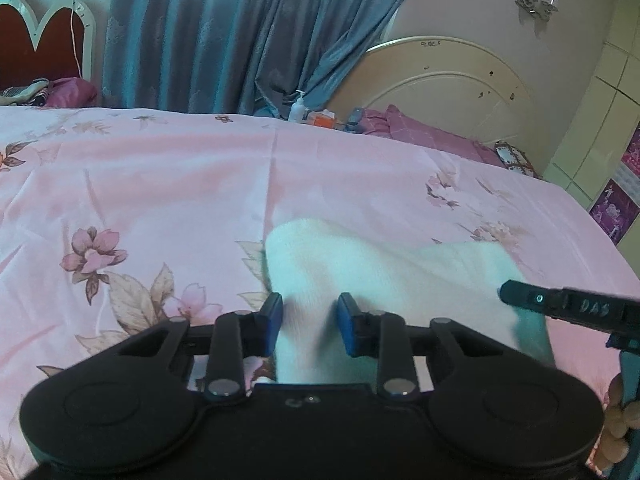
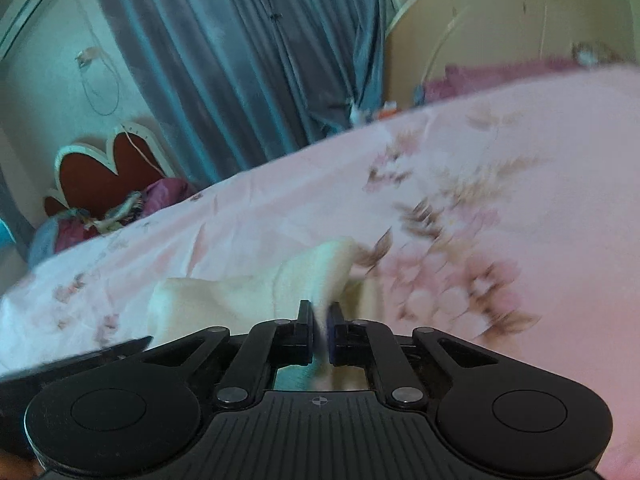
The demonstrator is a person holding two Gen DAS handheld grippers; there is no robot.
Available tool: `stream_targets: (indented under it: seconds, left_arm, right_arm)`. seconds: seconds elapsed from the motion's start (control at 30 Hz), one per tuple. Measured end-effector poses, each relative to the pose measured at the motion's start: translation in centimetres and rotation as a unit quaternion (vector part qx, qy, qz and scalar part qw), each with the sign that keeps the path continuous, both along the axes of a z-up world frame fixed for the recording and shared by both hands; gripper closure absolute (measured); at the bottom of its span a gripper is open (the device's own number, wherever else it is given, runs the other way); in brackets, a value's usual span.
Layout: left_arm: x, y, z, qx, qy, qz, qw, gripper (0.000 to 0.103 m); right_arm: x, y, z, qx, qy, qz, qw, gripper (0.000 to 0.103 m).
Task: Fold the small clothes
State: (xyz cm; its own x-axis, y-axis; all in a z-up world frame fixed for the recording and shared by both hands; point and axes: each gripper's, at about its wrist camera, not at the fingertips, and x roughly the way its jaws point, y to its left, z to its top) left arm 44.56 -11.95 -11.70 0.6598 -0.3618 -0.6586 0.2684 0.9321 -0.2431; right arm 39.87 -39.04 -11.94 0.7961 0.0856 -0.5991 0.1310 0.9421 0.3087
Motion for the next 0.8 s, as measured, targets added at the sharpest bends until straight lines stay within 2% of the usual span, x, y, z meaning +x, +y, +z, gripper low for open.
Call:
stream_targets:
  seconds: [0.03, 0.07, 0.17, 0.2, 0.37, 0.4, 0.43, 0.5, 0.67, 0.8]
  left_arm:
    - [0.0, -0.2, 0.1, 0.003, -0.003, -0.002, 1.0, 0.075]
    - [-0.1, -0.4, 0.1, 0.01, -0.006, -0.003, 0.9999, 0.074]
    - [0.2, -0.6, -0.3, 0.03, -0.005, 0.012, 0.9995, 0.059]
    - [0.2, -0.4, -0.3, 0.029, -0.003, 0.015, 0.9995, 0.058]
    - [-1.0, 0.3, 0.8, 0.032, -0.008, 0.021, 0.9993, 0.06]
    - [-1.4, 0.7, 0.9, 0.031, -0.009, 0.022, 0.9992, 0.06]
    - [-1.8, 1.0, 1.0, 0.031, -0.011, 0.024, 0.9992, 0.06]
    - [-2.9, 1.6, 1.2, 0.034, -0.012, 0.027, 0.999, 0.06]
    - [-6.2, 3.1, 1.4, 0.052, -0.016, 0.025, 0.9982, 0.06]
    - [-8.6, 3.9, 0.7, 0.061, 0.002, 0.012, 0.9981, 0.06]
  right_arm:
    - [0.3, -0.2, -0.7, -0.014, 0.016, -0.005, 1.0, 0.098]
    - [0.7, -0.7, -1.7, -0.005, 0.035, -0.011, 0.999, 0.098]
    - [0.9, -1.1, -2.0, 0.008, 0.041, -0.008, 0.999, 0.097]
    - [0.8, -1.1, -1.7, 0.01, 0.038, -0.008, 0.999, 0.097]
    - [-1.7, -1.7, 0.7, 0.049, 0.019, -0.002, 0.999, 0.092]
    - [-2.7, -1.7, 1.1, 0.054, 0.015, 0.004, 0.998, 0.086]
    - [-3.3, -1.5, 1.6, 0.057, 0.014, 0.008, 0.998, 0.075]
    - [-5.3, -1.2, 2.2, 0.064, 0.011, 0.014, 0.998, 0.064]
    - [-9.6, 0.5, 2.3, 0.086, 0.029, 0.047, 0.995, 0.064]
    - [-12.3, 2.2, 1.7, 0.101, 0.048, 0.067, 0.991, 0.064]
